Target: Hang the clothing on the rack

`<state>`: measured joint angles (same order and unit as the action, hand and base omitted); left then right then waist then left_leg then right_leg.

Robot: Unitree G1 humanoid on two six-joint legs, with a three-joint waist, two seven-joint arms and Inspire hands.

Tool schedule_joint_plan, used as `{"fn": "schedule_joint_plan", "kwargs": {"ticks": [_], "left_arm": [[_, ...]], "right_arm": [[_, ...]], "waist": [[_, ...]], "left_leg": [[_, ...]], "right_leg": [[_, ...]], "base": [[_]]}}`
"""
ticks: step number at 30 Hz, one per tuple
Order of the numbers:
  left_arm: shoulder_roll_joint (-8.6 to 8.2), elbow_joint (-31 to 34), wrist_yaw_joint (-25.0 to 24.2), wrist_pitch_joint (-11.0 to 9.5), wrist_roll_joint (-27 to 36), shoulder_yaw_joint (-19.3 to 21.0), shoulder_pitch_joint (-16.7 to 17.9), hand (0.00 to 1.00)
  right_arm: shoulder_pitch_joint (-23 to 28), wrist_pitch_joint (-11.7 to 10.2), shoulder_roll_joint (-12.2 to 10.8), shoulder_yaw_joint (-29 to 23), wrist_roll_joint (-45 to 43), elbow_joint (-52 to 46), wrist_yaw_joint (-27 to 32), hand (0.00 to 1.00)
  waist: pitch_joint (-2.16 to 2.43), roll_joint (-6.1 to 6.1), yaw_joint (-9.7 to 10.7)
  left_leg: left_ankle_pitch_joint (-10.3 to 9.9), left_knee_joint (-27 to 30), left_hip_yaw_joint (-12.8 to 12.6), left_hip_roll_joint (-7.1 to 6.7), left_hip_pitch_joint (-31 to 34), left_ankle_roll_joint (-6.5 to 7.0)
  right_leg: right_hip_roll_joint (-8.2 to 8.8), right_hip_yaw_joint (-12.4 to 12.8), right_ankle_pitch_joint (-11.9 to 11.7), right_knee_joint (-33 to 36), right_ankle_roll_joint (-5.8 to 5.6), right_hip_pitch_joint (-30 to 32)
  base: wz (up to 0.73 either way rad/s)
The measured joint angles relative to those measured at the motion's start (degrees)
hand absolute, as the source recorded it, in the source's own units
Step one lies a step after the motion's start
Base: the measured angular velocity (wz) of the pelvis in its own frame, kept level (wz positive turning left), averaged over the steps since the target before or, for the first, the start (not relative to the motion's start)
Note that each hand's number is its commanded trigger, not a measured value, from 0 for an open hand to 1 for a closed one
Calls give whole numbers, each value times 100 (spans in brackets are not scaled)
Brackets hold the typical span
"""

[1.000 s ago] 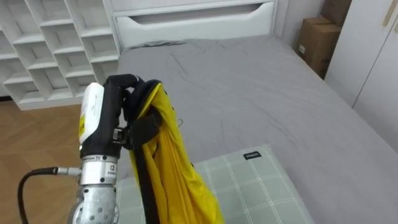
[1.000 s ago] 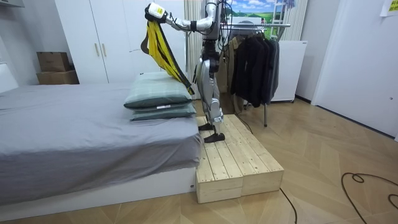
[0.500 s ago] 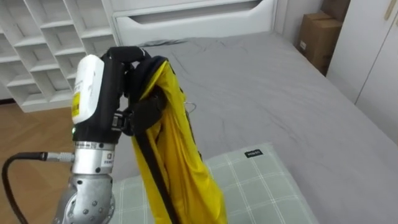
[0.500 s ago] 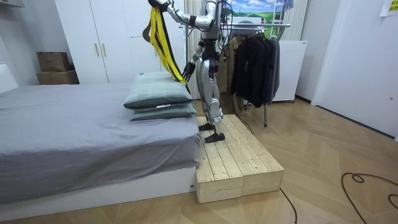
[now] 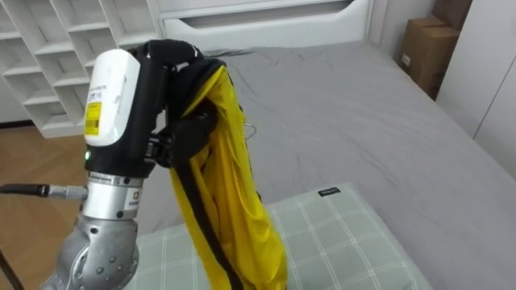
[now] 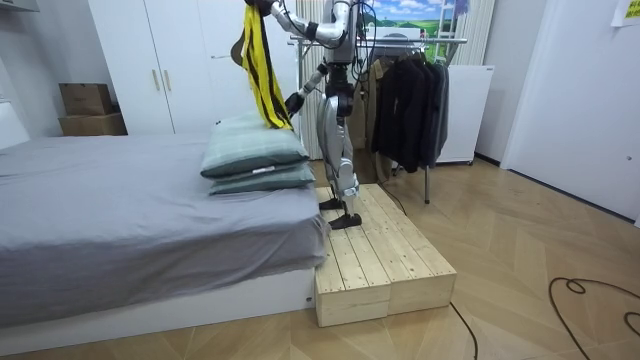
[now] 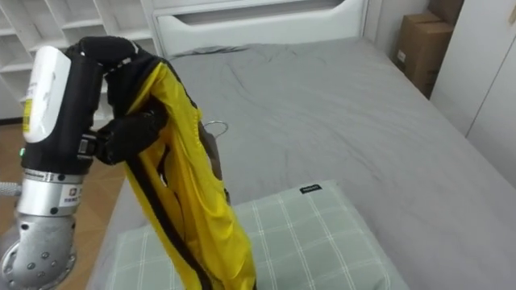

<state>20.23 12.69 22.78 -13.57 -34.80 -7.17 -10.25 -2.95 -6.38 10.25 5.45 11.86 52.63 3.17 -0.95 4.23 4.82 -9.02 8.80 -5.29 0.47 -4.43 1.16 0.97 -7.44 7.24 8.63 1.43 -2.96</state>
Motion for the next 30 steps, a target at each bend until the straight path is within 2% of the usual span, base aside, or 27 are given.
{"fn": "schedule_joint_plan", "kwargs": {"ticks": [2, 8, 14, 19, 30], "left_arm": [[94, 0, 0, -33, -112, 11, 0, 100], [123, 0, 1, -30, -416, 16, -1, 100], [234, 0, 5, -29, -483, 16, -1, 100], [249, 0, 2, -22, -489, 2, -1, 100], [249, -8, 2, -2, -545, -7, 1, 100]], "right_arm": [[0, -11, 16, 0, 65, -221, -1, 0], [2, -10, 92, -6, 110, -904, -5, 0], [22, -11, 159, 15, 161, -1797, 3, 0], [32, -16, 143, 239, 156, -2458, 5, 0], [30, -39, 195, 392, 153, -2757, -35, 0]], "waist": [[-1, 15, 10], [0, 113, 18], [2, 161, 9], [4, 181, -20], [-4, 183, -56]], "left_leg": [[0, 0, -4, 2, -8, 0], [0, -7, -14, 0, -4, 0], [0, -9, -15, 10, -9, 0], [0, -19, -59, 2, -21, -1], [0, -45, -77, 6, -77, -1]], "right_leg": [[-3, 0, -1, 1, 2, -11], [1, -4, -1, 0, 1, -4], [0, -7, -3, 5, 4, -10], [-4, -5, -4, 6, 3, -31], [-11, -8, -4, 3, 3, -62]], "base": [[0], [0], [0], [0], [1]]}}
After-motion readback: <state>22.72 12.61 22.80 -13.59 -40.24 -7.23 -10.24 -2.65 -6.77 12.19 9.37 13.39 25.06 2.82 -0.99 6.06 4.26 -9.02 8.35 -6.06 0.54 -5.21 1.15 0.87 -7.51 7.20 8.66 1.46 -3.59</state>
